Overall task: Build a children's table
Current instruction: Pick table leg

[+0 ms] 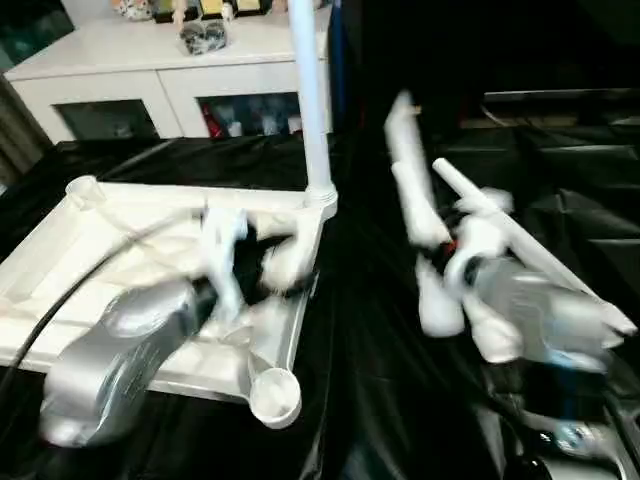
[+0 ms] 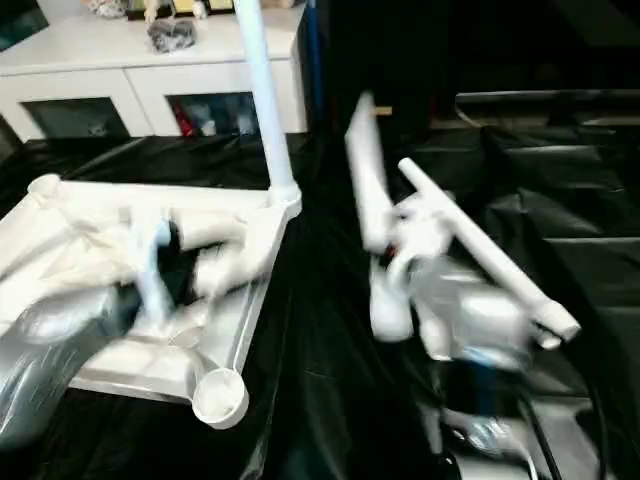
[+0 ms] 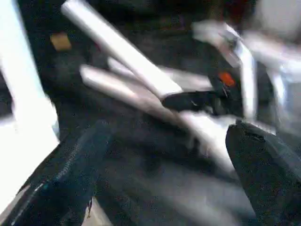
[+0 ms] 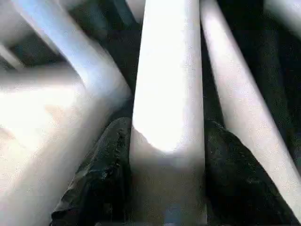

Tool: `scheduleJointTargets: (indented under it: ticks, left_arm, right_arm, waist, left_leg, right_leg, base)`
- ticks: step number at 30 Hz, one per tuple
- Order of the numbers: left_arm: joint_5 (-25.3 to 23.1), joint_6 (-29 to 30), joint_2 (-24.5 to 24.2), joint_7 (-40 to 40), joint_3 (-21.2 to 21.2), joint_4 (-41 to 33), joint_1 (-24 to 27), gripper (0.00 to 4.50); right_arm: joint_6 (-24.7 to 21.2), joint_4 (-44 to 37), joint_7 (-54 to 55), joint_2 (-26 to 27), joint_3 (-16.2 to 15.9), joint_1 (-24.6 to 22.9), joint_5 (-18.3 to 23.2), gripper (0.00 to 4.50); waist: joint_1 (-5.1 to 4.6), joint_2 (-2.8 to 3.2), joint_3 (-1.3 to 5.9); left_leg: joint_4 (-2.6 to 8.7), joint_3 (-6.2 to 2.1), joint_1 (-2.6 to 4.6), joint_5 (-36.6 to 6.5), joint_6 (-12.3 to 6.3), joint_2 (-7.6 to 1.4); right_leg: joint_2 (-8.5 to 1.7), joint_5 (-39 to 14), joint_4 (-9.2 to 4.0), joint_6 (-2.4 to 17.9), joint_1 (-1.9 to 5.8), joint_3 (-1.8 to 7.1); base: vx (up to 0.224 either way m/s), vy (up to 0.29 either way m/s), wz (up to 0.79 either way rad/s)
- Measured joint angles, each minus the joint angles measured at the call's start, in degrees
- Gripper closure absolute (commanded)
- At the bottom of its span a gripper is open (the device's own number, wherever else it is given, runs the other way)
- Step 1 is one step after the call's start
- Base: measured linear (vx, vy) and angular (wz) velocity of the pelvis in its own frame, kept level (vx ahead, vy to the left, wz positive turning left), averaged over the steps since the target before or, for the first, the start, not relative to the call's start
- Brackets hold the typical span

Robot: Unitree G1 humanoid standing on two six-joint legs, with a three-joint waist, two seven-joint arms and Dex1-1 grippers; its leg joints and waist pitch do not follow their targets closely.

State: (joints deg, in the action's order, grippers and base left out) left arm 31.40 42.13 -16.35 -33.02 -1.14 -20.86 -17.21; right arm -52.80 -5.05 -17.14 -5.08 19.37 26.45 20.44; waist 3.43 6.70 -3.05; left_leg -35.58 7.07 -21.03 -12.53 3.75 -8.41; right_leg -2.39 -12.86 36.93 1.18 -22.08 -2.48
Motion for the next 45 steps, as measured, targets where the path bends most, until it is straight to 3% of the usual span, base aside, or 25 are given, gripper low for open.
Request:
scheduleJointTargets:
  ticks: [4, 8, 12, 16, 24, 31, 32, 37, 40, 43, 45]
  left_arm:
    - [4.9, 2.3, 3.9, 1.5, -1.0, 0.7, -3.4, 0.0]
    - [8.3, 4.3, 8.1, 3.0, -1.5, 3.4, -7.5, 0.0]
    - [12.7, 6.5, 13.1, 6.1, -4.3, 8.0, -15.0, 0.0]
    - [18.0, 8.5, 15.4, 7.8, -5.5, 9.3, -17.6, 0.0]
    - [23.3, 11.5, 18.6, 10.4, -8.2, 10.7, -17.8, 0.0]
    - [24.3, 12.6, 19.0, 14.0, -8.3, 11.2, -18.1, 0.0]
    - [23.7, 12.5, 19.2, 15.3, -8.5, 12.0, -18.4, 0.19]
    - [19.9, 10.2, 20.4, 23.2, -11.7, 17.8, -19.6, 0.48]
    - [18.6, 9.8, 21.0, 27.5, -12.4, 17.9, -20.5, 0.82]
    - [17.4, 9.5, 21.7, 31.2, -12.6, 17.4, -21.0, 0.95]
    - [15.7, 8.6, 22.6, 34.4, -12.8, 17.4, -21.9, 1.27]
  right_arm:
    - [3.7, -5.0, -5.7, -0.5, 3.7, -0.9, 5.4, 2.66]
    - [4.0, -8.3, -12.0, -0.6, 5.2, -3.3, 11.7, 2.67]
    - [2.2, -13.2, -19.1, -3.1, 6.0, -4.6, 21.0, 2.67]
    - [1.4, -16.1, -23.2, -4.7, 4.4, -5.8, 24.9, 2.67]
    - [0.5, -16.9, -25.5, -5.9, -1.2, -6.8, 26.3, 2.67]
    - [2.5, -16.9, -25.6, -7.2, -8.2, -6.9, 22.2, 2.68]
    - [3.1, -16.8, -25.0, -7.3, -8.8, -6.9, 21.0, 2.68]
    - [10.4, -16.3, -17.6, -8.7, -18.9, -3.9, 6.5, 2.68]
    - [12.6, -15.3, -13.6, -6.6, -22.4, -3.0, 1.6, 2.68]
    - [13.9, -14.5, -11.0, -5.3, -24.6, -3.0, -1.1, 2.68]
    - [15.0, -13.8, -9.7, -4.3, -25.6, -3.0, -2.8, 2.68]
  waist:
    - [-0.2, 0.01, 0.03]
    - [0.14, -0.11, -0.05]
    - [0.9, -0.32, -0.12]
    - [1.17, -0.57, -0.05]
    - [2.0, -0.75, -0.1]
    - [2.28, -0.83, -0.03]
    - [2.37, -0.81, -0.02]
    - [2.15, -0.77, 0.0]
    - [1.98, -0.77, -0.01]
    - [2.01, -0.79, -0.02]
    - [2.02, -0.79, -0.02]
  left_leg:
    - [0.02, 0.08, -0.1, 0.1, -0.47, -0.02]
    - [0.02, 0.1, -0.27, 0.1, -0.64, -0.03]
    - [-0.01, 0.18, -0.34, 0.3, -0.85, -0.02]
    - [-0.01, 0.21, -0.31, 0.3, -0.85, -0.03]
    - [-0.01, 0.2, -0.49, 0.3, -0.86, -0.05]
    - [-0.08, 0.2, -0.95, 0.3, -0.94, -0.04]
    - [-0.1, 0.19, -1.01, 0.3, -0.96, -0.04]
    - [-0.17, 0.19, -1.16, 0.4, -0.99, -0.04]
    - [-0.18, 0.18, -1.15, 0.4, -0.99, -0.04]
    - [-0.21, 0.19, -1.19, 0.4, -1.0, -0.03]
    - [-0.31, 0.18, -1.25, 0.4, -1.01, -0.03]
  right_leg:
    - [0.0, -0.1, -0.24, 0.0, 0.0, -0.03]
    - [-0.02, -0.1, -0.36, 0.0, -0.06, -0.08]
    - [-0.1, 0.0, -0.37, -0.1, -0.06, -0.11]
    - [-0.1, 0.0, -0.37, -0.1, -0.06, -0.11]
    - [-0.11, 0.1, -0.67, -0.3, -0.07, -0.16]
    - [-0.14, 0.2, -0.8, -0.4, -0.35, -0.18]
    - [-0.15, 0.2, -0.8, -0.4, -0.39, -0.18]
    - [-0.14, 0.5, -0.8, -0.5, -0.79, -0.17]
    - [-0.15, 0.5, -0.79, -0.5, -0.78, -0.17]
    - [-0.18, 0.6, -0.79, -0.5, -0.77, -0.17]
    - [-0.2, 0.6, -0.79, -0.5, -0.78, -0.18]
  base:
    - [0.0, 0.0, 0.0]
    - [0.0, 0.0, 0.0]
    - [0.0, 0.0, 0.0]
    - [0.0, 0.0, 0.0]
    - [0.0, 0.0, 0.0]
    - [0.0, 0.0, 0.0]
    - [0.0, 0.0, 0.0]
    - [0.0, 0.0, 0.0]
    - [0.0, 0.0, 0.0]
    - [0.0, 0.0, 0.0]
    - [0.0, 0.0, 0.0]
